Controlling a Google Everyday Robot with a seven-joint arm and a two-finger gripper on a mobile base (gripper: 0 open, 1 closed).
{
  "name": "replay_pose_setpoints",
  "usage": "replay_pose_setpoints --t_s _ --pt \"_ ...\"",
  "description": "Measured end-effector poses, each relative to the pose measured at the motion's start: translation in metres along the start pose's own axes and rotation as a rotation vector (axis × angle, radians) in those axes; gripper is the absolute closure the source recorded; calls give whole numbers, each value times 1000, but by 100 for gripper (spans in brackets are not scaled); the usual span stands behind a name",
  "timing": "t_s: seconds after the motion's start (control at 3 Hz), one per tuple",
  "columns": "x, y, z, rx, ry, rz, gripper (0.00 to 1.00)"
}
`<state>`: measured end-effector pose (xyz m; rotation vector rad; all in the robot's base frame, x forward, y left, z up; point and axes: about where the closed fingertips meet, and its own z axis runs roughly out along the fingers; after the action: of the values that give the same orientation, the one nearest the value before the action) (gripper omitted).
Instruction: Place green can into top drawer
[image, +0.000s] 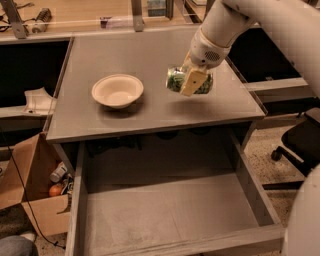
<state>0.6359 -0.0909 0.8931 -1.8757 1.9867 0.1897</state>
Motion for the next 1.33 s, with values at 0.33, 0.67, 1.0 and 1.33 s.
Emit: replay_pose_setpoints --t_s 0.33,0.67,1.0,1.33 --pt "-5 45 -24 16 -24 41 100" --pt "-1 45 -20 20 -20 54 100" --pt "11 56 -18 44 -18 116 100" --pt "10 83 -30 104 -18 197 100"
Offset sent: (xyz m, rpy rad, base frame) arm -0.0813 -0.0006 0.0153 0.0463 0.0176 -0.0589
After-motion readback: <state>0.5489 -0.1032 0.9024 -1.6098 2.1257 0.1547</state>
